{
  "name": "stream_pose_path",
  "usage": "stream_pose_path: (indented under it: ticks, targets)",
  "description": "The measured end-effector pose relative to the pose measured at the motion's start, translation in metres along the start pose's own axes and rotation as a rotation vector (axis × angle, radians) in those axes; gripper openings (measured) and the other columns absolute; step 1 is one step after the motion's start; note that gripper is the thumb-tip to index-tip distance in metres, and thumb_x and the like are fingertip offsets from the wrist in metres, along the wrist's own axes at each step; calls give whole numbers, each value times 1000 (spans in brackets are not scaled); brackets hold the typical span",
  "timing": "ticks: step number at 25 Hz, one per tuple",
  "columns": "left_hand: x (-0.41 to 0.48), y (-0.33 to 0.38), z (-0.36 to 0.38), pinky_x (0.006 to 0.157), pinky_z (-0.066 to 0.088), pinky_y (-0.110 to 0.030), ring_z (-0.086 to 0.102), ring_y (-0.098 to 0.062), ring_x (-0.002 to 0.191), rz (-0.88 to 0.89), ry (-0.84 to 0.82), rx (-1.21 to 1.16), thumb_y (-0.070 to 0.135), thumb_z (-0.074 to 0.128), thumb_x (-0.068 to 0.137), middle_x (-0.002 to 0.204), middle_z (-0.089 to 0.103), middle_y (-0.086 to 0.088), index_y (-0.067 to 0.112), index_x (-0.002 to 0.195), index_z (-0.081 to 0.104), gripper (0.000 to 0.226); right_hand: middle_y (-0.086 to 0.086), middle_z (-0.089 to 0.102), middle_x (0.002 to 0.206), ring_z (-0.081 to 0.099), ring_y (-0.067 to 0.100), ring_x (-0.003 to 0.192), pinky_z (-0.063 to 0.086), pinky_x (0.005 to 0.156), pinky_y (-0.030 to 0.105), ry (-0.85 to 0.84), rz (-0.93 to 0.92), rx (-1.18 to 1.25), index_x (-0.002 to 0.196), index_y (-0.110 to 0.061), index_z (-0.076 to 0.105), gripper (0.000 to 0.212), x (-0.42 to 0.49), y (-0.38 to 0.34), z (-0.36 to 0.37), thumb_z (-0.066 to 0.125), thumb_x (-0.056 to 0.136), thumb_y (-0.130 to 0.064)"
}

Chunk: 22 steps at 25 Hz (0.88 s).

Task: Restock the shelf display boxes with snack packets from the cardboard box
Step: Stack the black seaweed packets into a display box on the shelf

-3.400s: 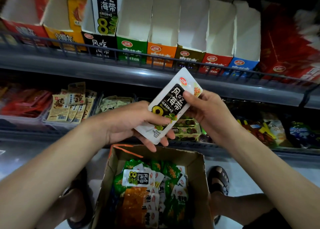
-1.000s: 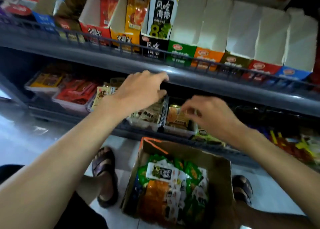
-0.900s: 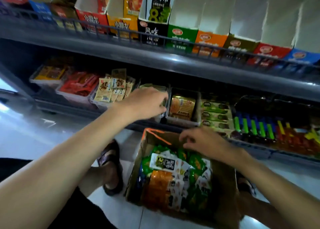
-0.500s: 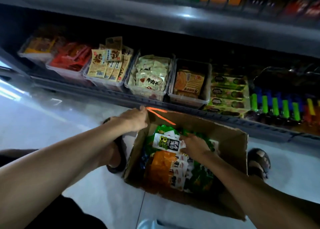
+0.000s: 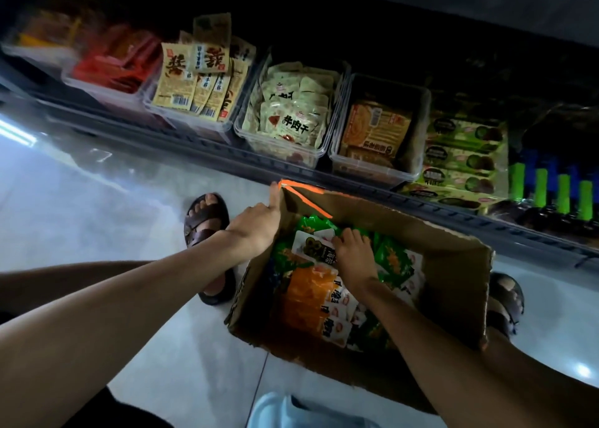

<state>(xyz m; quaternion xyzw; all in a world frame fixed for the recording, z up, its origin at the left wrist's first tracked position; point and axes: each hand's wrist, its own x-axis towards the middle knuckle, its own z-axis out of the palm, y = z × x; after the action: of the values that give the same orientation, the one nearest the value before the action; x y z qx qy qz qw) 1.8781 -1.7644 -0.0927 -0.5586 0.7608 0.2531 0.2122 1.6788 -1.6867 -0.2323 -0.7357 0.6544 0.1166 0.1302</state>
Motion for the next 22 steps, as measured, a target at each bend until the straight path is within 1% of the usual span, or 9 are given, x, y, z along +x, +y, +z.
stream_pose_path:
  ticks: [4,7,9,11,14,16,19,20,22]
  targets:
    - [0,-1,-4,75,39,-38,56,-36,93,-12,-27,-16,-6,42,89,114,57,-24,9,151,-20,89,4,59,113,63,27,95,52,75,36,-17,138,266,114,-17,64,23,0,17,-29,63,92,-12]
    - [-6,3,-8,83,44,-41,57,-38,101,-24,-69,22,-5,47,87,118,56,-25,7,150,-19,92,6,71,104,67,27,95,53,74,36,-21,152,354,121,-22,63,27,-11,35,-68,63,94,-27]
    - [-11,10,-18,87,43,-43,56,-39,112,-40,-39,111,5,48,90,126,54,-23,3,152,-7,82,3,73,105,68,23,97,54,80,34,-36,136,440,120,-23,66,29,-23,44,-101,68,91,-28]
    - [-15,19,-37,90,43,-42,53,-38,119,-32,37,157,14,48,93,135,49,-18,4,150,14,67,-3,73,108,67,14,98,52,84,28,-53,80,531,114,-23,70,27,-38,51,-137,74,87,-24]
    - [-29,37,-75,97,45,-41,51,-30,124,101,71,5,15,58,90,148,37,-8,18,148,29,65,-9,73,101,68,2,85,54,77,19,-32,-7,574,106,-25,74,24,-61,58,-200,78,83,-20]
    - [-44,51,-108,85,50,-32,58,-18,109,260,-5,-152,14,67,86,134,52,0,22,141,42,61,-13,72,93,69,-1,73,57,72,20,-7,-63,572,104,-26,73,23,-75,55,-245,78,82,-21]
    - [-76,70,-159,54,36,-18,56,-6,70,408,-24,-164,23,73,85,85,64,10,22,103,67,19,-14,70,87,66,-1,73,51,65,15,106,-113,556,97,-29,72,20,-94,49,-308,79,80,-22]
    - [-88,74,-175,49,32,-18,54,-9,65,443,25,-141,27,73,85,74,63,7,20,89,69,9,-13,70,84,66,0,73,50,63,15,184,-106,607,93,-30,71,19,-99,47,-327,80,79,-21]
    - [-105,75,-202,45,30,-14,55,-10,59,513,134,-174,29,72,85,69,65,1,12,79,69,18,-5,73,84,71,7,76,56,64,21,385,-36,911,95,-22,71,22,-109,45,-357,81,77,-14]
